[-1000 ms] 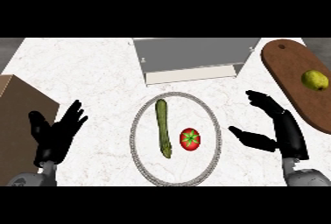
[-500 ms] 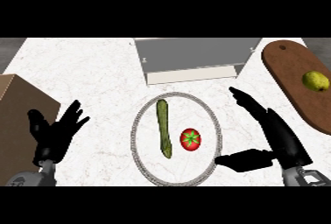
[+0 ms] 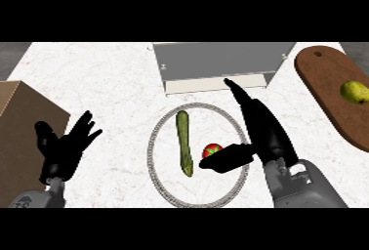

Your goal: Pick the squash from the placemat and place it in the tiered shelf

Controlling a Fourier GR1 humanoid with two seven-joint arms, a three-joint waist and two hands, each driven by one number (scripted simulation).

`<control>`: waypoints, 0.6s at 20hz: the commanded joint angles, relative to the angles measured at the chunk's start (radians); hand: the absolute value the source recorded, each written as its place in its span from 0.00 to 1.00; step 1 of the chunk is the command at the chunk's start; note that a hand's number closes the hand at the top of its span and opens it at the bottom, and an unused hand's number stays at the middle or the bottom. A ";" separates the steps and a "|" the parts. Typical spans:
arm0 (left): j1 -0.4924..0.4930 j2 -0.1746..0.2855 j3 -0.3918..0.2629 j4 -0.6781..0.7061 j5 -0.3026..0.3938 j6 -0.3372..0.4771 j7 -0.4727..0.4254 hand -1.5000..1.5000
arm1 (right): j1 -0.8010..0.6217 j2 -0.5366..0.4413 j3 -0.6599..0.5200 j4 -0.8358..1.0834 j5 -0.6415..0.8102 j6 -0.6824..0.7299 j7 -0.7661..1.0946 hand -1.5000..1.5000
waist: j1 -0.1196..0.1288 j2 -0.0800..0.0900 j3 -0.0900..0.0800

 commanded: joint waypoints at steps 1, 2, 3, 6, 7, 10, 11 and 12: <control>0.004 -0.048 -0.021 0.049 -0.020 0.012 -0.003 0.50 | -0.134 0.069 0.026 0.086 0.100 0.019 0.193 0.00 | -0.004 0.005 -0.006; 0.005 -0.008 0.001 0.036 -0.017 0.000 0.022 0.50 | -0.161 0.101 0.034 0.153 0.108 0.022 0.179 0.00 | 0.001 0.006 -0.005; 0.022 -0.020 -0.001 0.025 -0.010 0.008 0.030 0.50 | -0.126 0.137 0.094 0.117 0.162 -0.003 0.238 0.00 | -0.003 0.003 -0.006; -0.042 -0.007 0.022 0.055 -0.016 0.009 0.059 0.50 | -0.164 0.184 0.051 0.255 0.145 0.017 0.202 0.00 | -0.006 0.007 -0.005; 0.023 0.012 0.034 0.024 -0.008 -0.031 0.012 0.50 | -0.154 0.204 0.060 0.243 0.150 0.028 0.211 0.00 | -0.003 0.005 -0.005; 0.009 -0.032 0.016 0.073 -0.033 -0.019 -0.018 0.50 | -0.173 0.219 0.084 0.270 0.158 0.069 0.246 0.00 | -0.009 0.005 -0.005; -0.027 -0.017 0.046 0.133 -0.004 -0.058 -0.006 0.50 | -0.160 0.217 0.080 0.245 0.150 0.100 0.236 0.00 | -0.016 0.005 -0.005; 0.002 -0.027 0.011 0.033 -0.030 -0.016 0.035 0.50 | -0.206 0.220 0.059 0.397 0.148 0.053 0.152 0.00 | 0.002 0.007 -0.004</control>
